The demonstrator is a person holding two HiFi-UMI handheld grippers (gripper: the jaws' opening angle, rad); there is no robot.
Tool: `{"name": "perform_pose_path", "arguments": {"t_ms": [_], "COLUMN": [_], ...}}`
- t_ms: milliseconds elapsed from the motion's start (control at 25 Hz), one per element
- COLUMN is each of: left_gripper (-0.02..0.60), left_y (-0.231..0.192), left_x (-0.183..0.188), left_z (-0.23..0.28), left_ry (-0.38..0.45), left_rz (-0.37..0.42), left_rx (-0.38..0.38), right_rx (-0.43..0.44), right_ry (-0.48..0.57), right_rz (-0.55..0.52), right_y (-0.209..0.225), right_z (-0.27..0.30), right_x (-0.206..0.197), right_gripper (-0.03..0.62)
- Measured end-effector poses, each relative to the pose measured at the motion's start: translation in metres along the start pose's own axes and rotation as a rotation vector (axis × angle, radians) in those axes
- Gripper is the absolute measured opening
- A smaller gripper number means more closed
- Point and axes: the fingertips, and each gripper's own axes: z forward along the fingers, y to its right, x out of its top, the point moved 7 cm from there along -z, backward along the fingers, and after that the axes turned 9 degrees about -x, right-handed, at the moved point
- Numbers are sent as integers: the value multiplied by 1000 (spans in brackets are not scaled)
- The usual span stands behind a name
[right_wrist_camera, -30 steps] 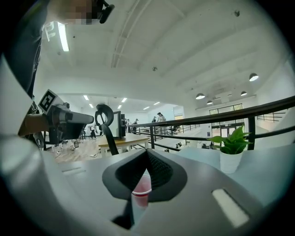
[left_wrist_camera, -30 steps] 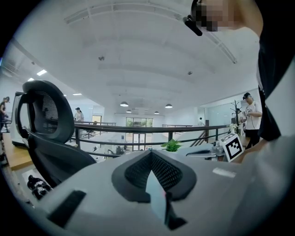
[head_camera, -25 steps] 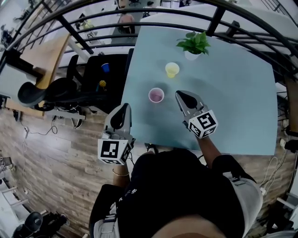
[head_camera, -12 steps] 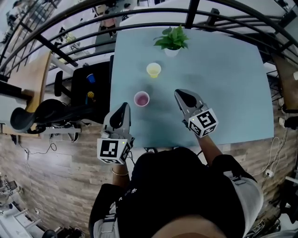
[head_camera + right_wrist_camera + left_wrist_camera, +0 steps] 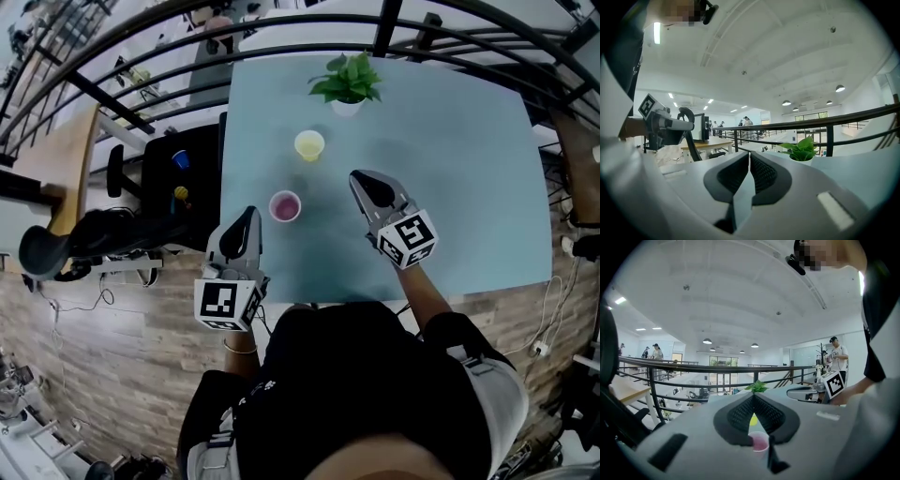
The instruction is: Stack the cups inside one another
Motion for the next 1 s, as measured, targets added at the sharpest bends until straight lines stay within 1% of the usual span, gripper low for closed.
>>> {"name": "perform_pose_path", "arguments": {"t_ms": [400,680,840,920,1000], "left_gripper": [-8,-8,-8,-8,-8], "left_y": [-16,-23,-27,-29,-30], "left_x": [-7,-13,-16,-17,-18], "left_z": [0,-1,-3,-3,-4], "left_ry": [-24,-47,-64,-75,-85], "left_rz": [-14,-20,-16,-11,-8], "left_rx": [49,79,97,104,114], "right_rx": [33,45,48,49,51], "right_ry": [-28,-62,-83,-94,-106], "right_rz": [-15,-2,0,0,0], "right_y": [10,14,15,15,15], "right_z": [47,75,90,98,105], "right_x": [-11,-27,-37,-42,-47], "right_gripper": [20,64,103,132,144]}}
